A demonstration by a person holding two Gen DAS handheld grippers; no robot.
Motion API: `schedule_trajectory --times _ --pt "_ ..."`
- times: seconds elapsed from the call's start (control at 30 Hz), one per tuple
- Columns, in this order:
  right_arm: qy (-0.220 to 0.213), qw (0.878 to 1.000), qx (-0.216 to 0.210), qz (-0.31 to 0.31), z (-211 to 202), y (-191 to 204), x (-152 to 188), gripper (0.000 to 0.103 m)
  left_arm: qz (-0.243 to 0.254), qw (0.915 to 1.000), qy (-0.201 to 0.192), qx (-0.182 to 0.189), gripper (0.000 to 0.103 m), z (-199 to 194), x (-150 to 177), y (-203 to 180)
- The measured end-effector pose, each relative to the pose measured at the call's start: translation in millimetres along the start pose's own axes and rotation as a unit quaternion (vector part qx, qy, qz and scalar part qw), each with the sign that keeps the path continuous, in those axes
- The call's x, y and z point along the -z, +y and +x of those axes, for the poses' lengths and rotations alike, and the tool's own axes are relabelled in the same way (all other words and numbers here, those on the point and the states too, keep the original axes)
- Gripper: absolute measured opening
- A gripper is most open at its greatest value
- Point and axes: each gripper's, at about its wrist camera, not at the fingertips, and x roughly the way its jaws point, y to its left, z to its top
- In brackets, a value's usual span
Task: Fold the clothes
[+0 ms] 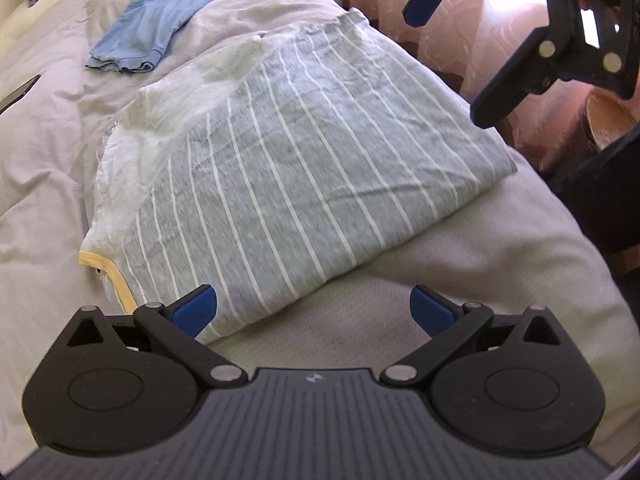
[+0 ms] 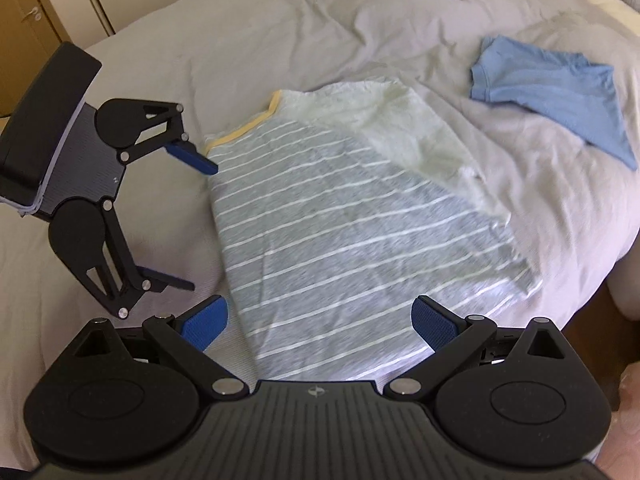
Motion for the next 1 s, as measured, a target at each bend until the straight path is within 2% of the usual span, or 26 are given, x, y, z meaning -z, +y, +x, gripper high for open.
schedule_trajectory --times 0.2,0.33,0.4,0.47,0.57,0.67,0.87,1.0 --pt "0.015 1.0 0.008 -0.013 8 13 7 0.101 0.017 0.9998 -0.002 -0.01 0.101 3 7 6" --pt "0.009 0.994 0.043 -0.101 12 34 16 0.099 0.059 0.9977 -0.003 -0.031 0.101 -1 17 5" --pt "0.016 0.989 0.05 -0.139 18 44 22 0.089 0.111 0.9923 -0.003 -0.055 0.101 -2 28 0" --pt "0.032 0.985 0.047 -0.16 25 52 27 0.069 0.165 0.983 -0.004 -0.08 0.101 -4 42 -7" --pt "0.03 0.978 0.058 -0.196 31 66 35 0.053 0.228 0.9671 -0.011 -0.112 0.101 -2 57 -13" --pt "0.018 0.97 0.079 -0.231 37 81 41 0.052 0.27 0.9536 -0.017 -0.132 0.103 8 59 -18" --pt "0.007 0.955 0.103 -0.28 57 102 55 0.053 0.344 0.919 -0.051 -0.185 0.102 33 57 -17" --pt "-0.005 0.945 0.143 -0.295 65 106 65 0.054 0.378 0.8972 -0.065 -0.218 0.091 42 61 -1"
